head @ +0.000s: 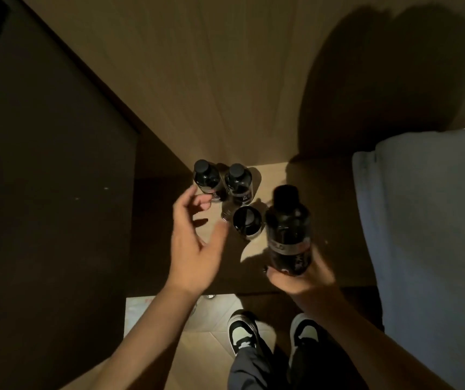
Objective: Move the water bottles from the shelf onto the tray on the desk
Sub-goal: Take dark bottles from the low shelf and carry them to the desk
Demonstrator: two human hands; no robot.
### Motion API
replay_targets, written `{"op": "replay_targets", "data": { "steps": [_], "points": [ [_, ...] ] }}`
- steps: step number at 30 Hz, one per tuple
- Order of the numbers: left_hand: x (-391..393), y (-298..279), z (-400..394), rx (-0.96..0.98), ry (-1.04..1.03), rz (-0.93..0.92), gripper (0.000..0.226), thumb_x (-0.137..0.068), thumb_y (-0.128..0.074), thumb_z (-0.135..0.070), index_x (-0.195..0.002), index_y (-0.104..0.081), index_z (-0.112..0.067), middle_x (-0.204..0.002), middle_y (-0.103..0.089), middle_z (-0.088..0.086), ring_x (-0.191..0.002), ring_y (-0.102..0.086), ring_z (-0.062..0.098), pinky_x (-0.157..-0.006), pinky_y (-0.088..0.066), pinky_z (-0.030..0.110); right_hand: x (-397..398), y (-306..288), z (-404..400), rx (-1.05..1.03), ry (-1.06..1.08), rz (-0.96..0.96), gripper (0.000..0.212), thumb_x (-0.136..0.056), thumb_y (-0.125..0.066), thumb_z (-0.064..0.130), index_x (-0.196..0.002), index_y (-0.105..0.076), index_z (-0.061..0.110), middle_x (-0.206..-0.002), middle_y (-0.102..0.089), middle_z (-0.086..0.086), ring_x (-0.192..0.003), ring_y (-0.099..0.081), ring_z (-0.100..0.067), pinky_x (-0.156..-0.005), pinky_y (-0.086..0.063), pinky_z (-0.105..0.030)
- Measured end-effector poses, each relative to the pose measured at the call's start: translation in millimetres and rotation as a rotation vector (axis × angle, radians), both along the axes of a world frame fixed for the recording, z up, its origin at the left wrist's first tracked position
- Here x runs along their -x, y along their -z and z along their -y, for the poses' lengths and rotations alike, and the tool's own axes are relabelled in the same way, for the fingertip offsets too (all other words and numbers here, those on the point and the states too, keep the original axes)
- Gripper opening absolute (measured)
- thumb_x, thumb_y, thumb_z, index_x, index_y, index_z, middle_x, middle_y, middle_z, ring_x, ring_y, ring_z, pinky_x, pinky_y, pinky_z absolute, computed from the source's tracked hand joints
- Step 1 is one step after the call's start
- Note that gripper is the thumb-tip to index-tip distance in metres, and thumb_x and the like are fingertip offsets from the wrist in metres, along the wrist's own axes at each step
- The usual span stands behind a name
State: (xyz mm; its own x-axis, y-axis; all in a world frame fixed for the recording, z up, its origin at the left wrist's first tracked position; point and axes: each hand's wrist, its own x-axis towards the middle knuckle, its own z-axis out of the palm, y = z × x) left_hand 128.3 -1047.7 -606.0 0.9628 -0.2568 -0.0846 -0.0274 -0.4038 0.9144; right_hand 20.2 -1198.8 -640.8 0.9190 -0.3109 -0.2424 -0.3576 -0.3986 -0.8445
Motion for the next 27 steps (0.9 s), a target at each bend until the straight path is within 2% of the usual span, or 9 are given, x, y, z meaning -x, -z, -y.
{"op": "replay_targets", "data": {
  "steps": [1, 2, 6, 10, 14, 19, 24, 25, 27],
  "points": [
    [-0.2, 13.0, 2.0, -0.030, 0.028, -0.045, 0.072, -0.076, -0.067, -0.038, -0.136, -0.027, -0.031, -0.127, -0.050, -0.007, -0.122, -0.047, 0.003, -0.104, -0.036, 0.020, 4.0, -1.8, 4.4, -0.130, 0.049, -0.055, 0.008, -0.077, -0.063, 0.015, -0.082, -0.066, 0.020, -0.079, -0.068, -0.001, -0.074, -0.064, -0.009, -0.061, -0.054, -0.016],
    [-0.3, 26.3, 4.9, -0.065, 0.054, -0.095, 0.081, -0.072, -0.073, -0.036, -0.137, -0.025, -0.033, -0.134, -0.045, -0.004, -0.127, -0.043, 0.007, -0.108, -0.034, 0.026, 6.4, -5.2, 8.8, -0.061, 0.087, -0.080, 0.012, -0.077, -0.067, 0.010, -0.082, -0.064, 0.021, -0.075, -0.066, 0.001, -0.065, -0.064, -0.003, -0.058, -0.054, -0.017],
    [-3.9, 71.0, 28.3, -0.202, 0.113, -0.208, 0.100, -0.067, -0.083, -0.020, -0.144, -0.021, -0.011, -0.142, -0.036, 0.006, -0.131, -0.035, 0.016, -0.112, -0.029, 0.030, 17.3, 6.8, 27.5, -0.189, 0.197, -0.201, 0.027, -0.070, -0.074, -0.001, -0.088, -0.056, 0.006, -0.068, -0.062, -0.010, -0.052, -0.061, -0.008, -0.049, -0.049, -0.017],
    [-10.4, 99.3, 47.9, -0.163, 0.110, -0.256, 0.085, -0.064, -0.082, -0.007, -0.135, -0.035, -0.008, -0.134, -0.048, 0.009, -0.126, -0.044, 0.018, -0.111, -0.034, 0.036, 13.2, 4.0, 33.7, -0.267, 0.223, -0.191, 0.031, -0.071, -0.073, -0.004, -0.092, -0.054, 0.007, -0.068, -0.060, -0.002, -0.049, -0.059, 0.003, -0.047, -0.046, -0.010],
    [-14.9, 102.9, 53.8, -0.154, 0.044, -0.296, 0.065, -0.074, -0.075, -0.006, -0.129, -0.040, -0.014, -0.129, -0.053, 0.002, -0.120, -0.048, 0.014, -0.105, -0.037, 0.029, 8.4, -4.9, 31.4, -0.324, 0.228, -0.195, 0.034, -0.072, -0.072, -0.003, -0.083, -0.051, 0.021, -0.068, -0.061, 0.001, -0.049, -0.060, 0.003, -0.047, -0.049, -0.011],
    [-10.5, 63.2, 44.5, -0.127, -0.086, -0.319, 0.055, -0.076, -0.076, -0.013, -0.121, -0.044, -0.017, -0.107, -0.056, -0.010, -0.107, -0.051, 0.011, -0.094, -0.039, 0.027, 9.6, -29.4, 33.2, -0.322, 0.193, -0.137, 0.028, -0.073, -0.073, 0.001, -0.081, -0.056, 0.021, -0.063, -0.064, -0.002, -0.053, -0.063, -0.011, -0.053, -0.053, -0.020],
    [-7.6, -12.9, 43.9, 0.131, -0.310, -0.400, 0.046, -0.067, -0.083, -0.012, -0.103, -0.055, -0.015, -0.091, -0.062, -0.009, -0.085, -0.060, 0.005, -0.072, -0.044, 0.017, 3.5, -74.9, 44.0, -0.413, 0.213, -0.170, 0.032, -0.072, -0.077, 0.006, -0.093, -0.060, 0.022, -0.076, -0.067, -0.003, -0.077, -0.069, -0.020, -0.069, -0.057, -0.030],
    [-7.4, -27.4, 43.4, 0.202, -0.334, -0.427, 0.043, -0.065, -0.084, -0.015, -0.101, -0.060, -0.016, -0.094, -0.066, -0.005, -0.088, -0.063, 0.008, -0.075, -0.047, 0.019, 2.3, -86.3, 47.3, -0.425, 0.233, -0.189, 0.036, -0.072, -0.077, 0.007, -0.098, -0.059, 0.022, -0.077, -0.067, -0.002, -0.076, -0.068, -0.021, -0.069, -0.058, -0.035],
    [-6.6, -59.8, 45.0, 0.344, -0.365, -0.483, 0.036, -0.065, -0.083, -0.018, -0.097, -0.067, -0.020, -0.098, -0.071, -0.001, -0.094, -0.067, 0.014, -0.085, -0.051, 0.030, 0.5, -115.0, 53.5, -0.378, 0.215, -0.179, 0.038, -0.073, -0.076, 0.009, -0.103, -0.057, 0.021, -0.080, -0.068, -0.003, -0.066, -0.067, -0.010, -0.060, -0.056, -0.026]
  ]
}}
